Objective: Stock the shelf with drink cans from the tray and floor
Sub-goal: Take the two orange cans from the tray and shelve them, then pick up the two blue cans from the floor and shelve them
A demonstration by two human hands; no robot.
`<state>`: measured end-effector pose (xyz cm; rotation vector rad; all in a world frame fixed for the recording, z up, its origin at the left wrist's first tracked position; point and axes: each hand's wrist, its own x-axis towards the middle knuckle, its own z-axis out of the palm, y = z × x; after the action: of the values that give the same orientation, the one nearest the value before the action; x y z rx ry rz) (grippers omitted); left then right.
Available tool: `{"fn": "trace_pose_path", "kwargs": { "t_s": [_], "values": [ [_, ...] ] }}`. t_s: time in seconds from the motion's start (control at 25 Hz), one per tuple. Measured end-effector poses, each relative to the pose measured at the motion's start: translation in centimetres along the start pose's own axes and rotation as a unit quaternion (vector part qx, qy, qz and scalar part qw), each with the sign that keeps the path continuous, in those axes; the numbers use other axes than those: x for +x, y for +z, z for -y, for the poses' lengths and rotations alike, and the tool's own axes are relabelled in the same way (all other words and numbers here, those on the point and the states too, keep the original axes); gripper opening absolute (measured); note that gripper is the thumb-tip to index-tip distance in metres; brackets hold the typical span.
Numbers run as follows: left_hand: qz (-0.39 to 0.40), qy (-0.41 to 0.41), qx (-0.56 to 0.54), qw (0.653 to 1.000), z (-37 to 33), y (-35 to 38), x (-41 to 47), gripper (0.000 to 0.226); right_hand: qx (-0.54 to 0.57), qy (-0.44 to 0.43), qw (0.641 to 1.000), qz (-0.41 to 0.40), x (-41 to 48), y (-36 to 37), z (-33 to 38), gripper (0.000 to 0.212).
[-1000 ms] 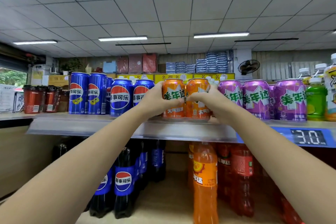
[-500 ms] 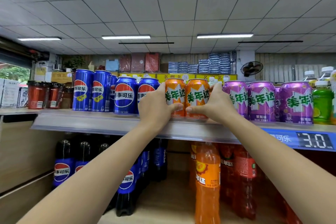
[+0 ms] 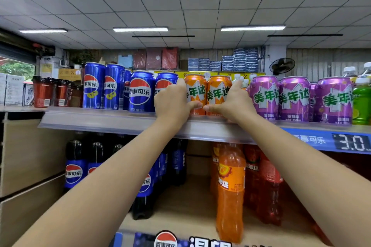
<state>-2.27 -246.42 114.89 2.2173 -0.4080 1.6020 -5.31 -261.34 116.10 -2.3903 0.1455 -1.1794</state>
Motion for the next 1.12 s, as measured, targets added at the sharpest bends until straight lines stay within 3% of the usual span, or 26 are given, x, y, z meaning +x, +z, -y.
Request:
{"fn": "trace_pose_path", "kwargs": {
  "t_s": [0.16, 0.32, 0.44, 0.56, 0.68, 0.8, 0.88, 1.0, 1.12],
  "values": [
    [0.039, 0.039, -0.076, 0.996, 0.0, -0.9, -1.3, 0.042, -0.001, -0.008, 1.0, -0.02, -0.9, -0.4, 0.1, 0.097],
    [0.017, 0.153, -0.201, 0.968, 0.6, -3.6, -5.2, 0.02, -0.119, -0.155, 0.966, -0.173, -5.0, -1.7, 0.6, 0.038],
    [0.019, 0.173, -0.284, 0.943, 1.9, -5.5, -10.0, 0.019, -0.146, -0.216, 0.94, -0.218, -11.0, -2.2, 0.2, 0.022],
    [0.096, 0.165, -0.325, 0.926, 3.5, -5.9, -17.4, 0.017, -0.167, -0.173, 0.959, -0.146, -20.1, -0.3, -2.0, 0.021],
    [0.257, 0.131, -0.353, 0.89, 3.9, -5.3, -26.9, 0.012, -0.176, -0.065, 0.982, 0.031, -31.3, 1.9, -5.6, 0.017],
    [0.461, 0.093, -0.361, 0.805, 3.4, -5.5, -39.5, 0.011, -0.128, 0.121, 0.964, 0.199, -45.7, 3.1, -9.7, 0.016],
    [0.567, 0.089, -0.326, 0.751, 2.5, -6.9, -48.5, 0.014, -0.114, 0.266, 0.921, 0.261, -55.6, 2.9, -11.4, 0.017],
    [0.763, 0.052, -0.265, 0.587, 1.7, -12.0, -62.3, 0.022, -0.101, 0.476, 0.825, 0.288, -70.6, 1.4, -11.6, 0.02],
    [0.86, 0.098, -0.23, 0.446, 2.1, -17.5, -71.8, 0.023, -0.079, 0.637, 0.711, 0.286, -83.1, -2.1, -10.3, 0.026]
  ]
}}
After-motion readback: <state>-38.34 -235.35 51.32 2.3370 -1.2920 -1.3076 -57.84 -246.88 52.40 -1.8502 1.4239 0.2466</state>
